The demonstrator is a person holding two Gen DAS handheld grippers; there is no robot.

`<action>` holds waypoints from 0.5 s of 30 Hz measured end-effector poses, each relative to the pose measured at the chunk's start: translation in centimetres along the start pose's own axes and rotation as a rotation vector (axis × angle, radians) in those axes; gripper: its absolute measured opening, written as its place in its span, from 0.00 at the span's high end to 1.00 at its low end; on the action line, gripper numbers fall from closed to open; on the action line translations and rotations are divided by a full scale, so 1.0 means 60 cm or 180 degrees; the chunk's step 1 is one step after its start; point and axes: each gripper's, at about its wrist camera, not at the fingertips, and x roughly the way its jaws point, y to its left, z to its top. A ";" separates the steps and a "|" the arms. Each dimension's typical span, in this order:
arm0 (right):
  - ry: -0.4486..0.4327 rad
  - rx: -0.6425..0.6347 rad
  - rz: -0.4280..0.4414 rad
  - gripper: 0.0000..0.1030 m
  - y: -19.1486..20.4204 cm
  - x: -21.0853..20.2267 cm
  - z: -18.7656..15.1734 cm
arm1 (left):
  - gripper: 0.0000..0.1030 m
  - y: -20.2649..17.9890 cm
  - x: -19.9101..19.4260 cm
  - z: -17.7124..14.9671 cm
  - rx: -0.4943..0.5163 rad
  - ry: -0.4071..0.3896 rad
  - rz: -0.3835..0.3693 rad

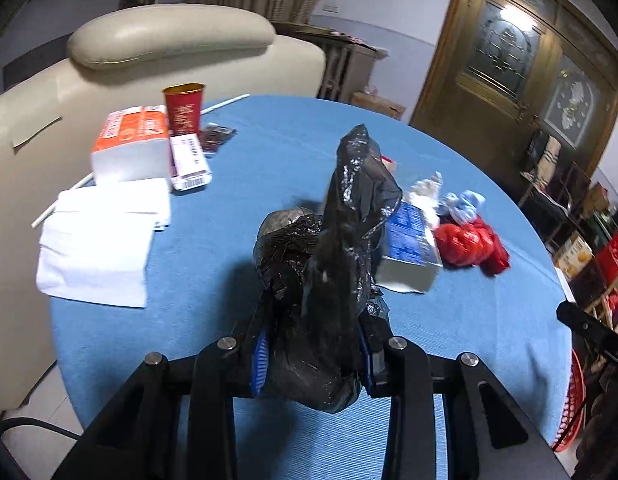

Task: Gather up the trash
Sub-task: 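Grasp the blue-and-white carton with the right tool while the left tool holds the black bag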

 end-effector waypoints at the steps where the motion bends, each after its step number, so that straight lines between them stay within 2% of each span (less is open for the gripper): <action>1: 0.0022 -0.0043 0.0016 0.17 0.018 0.008 0.001 | 0.64 0.006 0.003 0.001 -0.0018 0.0004 0.0037; 10: 0.0246 -0.0254 0.0228 0.17 0.166 0.092 0.005 | 0.64 0.046 -0.004 0.003 -0.0180 -0.0030 0.0116; 15: 0.0251 -0.0322 0.0306 0.17 0.229 0.125 0.023 | 0.64 0.059 -0.003 0.007 -0.0222 -0.0039 0.0126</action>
